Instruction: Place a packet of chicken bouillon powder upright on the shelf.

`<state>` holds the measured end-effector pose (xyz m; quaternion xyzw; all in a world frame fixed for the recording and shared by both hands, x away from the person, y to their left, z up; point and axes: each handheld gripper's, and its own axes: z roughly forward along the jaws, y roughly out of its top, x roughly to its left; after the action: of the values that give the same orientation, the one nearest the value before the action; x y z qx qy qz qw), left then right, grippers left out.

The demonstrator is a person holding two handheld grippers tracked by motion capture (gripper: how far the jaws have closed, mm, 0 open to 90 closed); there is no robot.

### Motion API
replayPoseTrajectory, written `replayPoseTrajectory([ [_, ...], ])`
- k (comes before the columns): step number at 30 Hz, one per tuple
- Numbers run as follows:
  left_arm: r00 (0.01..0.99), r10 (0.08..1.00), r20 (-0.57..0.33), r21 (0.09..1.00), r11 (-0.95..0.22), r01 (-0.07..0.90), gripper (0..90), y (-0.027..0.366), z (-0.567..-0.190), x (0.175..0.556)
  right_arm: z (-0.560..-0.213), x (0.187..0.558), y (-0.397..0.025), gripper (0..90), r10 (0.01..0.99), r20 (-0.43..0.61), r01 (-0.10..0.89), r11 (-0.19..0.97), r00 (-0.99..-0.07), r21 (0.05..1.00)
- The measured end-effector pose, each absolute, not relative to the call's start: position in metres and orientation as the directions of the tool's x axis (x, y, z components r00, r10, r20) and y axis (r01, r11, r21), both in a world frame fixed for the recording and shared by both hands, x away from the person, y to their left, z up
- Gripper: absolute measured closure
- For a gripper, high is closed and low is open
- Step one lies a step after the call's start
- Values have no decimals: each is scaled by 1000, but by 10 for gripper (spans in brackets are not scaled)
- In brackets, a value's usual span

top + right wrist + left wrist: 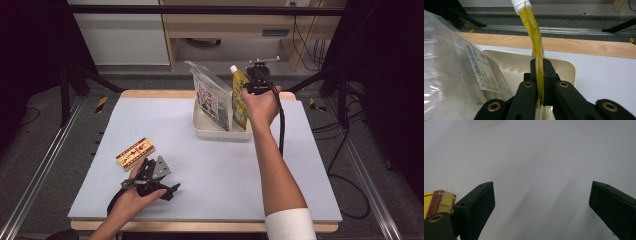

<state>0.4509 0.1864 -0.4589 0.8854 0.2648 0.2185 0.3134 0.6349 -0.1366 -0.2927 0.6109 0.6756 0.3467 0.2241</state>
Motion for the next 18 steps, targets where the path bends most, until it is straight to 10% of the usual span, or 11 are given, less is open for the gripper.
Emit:
replayPoseTrajectory([
  [18, 759, 609, 229, 664, -668, 335, 64, 186, -459, 451, -315, 623, -136, 900, 978, 126, 658, 14, -165, 753],
])
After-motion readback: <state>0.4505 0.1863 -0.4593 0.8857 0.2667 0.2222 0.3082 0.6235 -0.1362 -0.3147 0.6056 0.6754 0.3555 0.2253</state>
